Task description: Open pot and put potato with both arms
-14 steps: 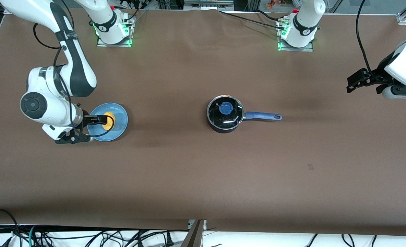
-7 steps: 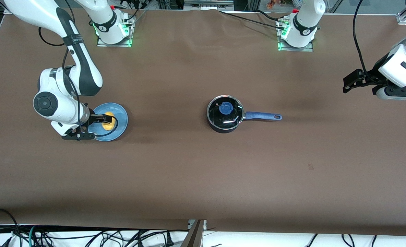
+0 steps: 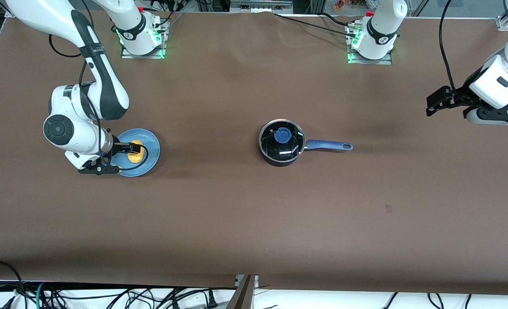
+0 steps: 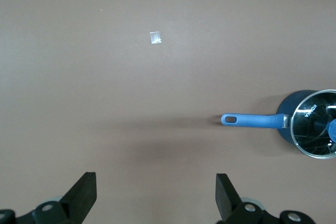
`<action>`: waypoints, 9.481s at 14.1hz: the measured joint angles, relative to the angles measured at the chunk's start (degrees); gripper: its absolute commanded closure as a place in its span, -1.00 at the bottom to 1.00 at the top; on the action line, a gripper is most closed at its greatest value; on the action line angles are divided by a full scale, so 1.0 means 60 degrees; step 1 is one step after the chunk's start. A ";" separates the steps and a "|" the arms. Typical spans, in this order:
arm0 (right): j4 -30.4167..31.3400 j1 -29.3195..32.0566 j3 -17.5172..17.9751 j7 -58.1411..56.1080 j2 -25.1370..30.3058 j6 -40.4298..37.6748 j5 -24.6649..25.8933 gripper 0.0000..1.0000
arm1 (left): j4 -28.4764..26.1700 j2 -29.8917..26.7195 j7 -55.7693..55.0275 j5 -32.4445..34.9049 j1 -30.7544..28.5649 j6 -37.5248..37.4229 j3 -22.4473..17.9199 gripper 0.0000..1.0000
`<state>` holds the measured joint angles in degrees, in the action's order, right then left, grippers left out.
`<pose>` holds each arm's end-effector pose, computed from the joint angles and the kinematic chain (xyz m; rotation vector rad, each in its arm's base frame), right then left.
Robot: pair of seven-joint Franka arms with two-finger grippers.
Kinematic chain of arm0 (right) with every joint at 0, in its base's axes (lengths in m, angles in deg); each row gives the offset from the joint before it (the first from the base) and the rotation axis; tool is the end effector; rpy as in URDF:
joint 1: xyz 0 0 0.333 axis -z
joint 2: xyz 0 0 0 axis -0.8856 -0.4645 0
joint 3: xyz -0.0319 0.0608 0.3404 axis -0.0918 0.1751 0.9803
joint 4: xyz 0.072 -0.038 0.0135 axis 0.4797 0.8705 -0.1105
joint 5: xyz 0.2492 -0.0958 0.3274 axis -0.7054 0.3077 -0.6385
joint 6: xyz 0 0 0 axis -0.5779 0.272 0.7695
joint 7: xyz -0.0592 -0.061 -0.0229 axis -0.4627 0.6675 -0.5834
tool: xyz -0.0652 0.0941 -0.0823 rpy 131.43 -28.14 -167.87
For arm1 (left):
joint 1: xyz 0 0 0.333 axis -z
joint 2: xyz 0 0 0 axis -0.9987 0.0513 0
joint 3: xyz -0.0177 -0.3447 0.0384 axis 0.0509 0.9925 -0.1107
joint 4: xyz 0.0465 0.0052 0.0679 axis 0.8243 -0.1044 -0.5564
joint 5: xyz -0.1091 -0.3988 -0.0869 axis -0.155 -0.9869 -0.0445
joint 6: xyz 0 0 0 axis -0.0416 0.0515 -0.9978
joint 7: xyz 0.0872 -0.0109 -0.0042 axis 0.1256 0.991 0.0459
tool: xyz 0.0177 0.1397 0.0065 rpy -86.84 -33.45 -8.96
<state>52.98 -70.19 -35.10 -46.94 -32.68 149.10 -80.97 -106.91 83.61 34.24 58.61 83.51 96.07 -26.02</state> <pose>0.6174 0.0712 0.2455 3.0779 0.0193 -0.2599 0.5847 -0.0467 0.5744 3.1363 -0.0673 -0.0493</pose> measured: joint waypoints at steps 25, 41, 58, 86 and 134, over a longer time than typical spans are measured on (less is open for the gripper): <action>0.1373 0.0001 -0.0012 0.0001 -0.0074 0.1520 0.0004 -0.99 | 0.0572 0.5364 -0.5473 -0.1080 0.4786 0.2847 0.1090 -1.00; 0.1375 0.0000 -0.0012 0.0002 -0.0548 0.2386 0.0004 0.02 | 0.0656 0.5719 -0.5456 -0.0338 0.4828 0.3458 0.1035 -0.32; -0.0643 -0.0089 0.0725 0.0004 0.0304 0.0362 0.0004 0.40 | 0.0964 0.5367 -0.5088 -0.0319 0.4317 0.2917 0.0840 1.00; -0.5791 -0.5142 0.2130 1.0233 -0.3915 0.2683 -0.0012 0.38 | -0.4230 0.4167 0.4153 0.1204 -0.2432 0.6852 0.0754 -1.00; -0.6099 -0.0059 0.0758 -0.1115 0.1012 -0.5739 0.0380 -1.00 | 0.0305 -0.0129 -0.0986 0.0394 0.0227 0.0565 0.0188 -1.00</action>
<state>16.38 -70.54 -30.56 -53.63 -26.61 114.67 -78.69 -105.08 82.84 28.33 60.98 84.87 99.46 -24.89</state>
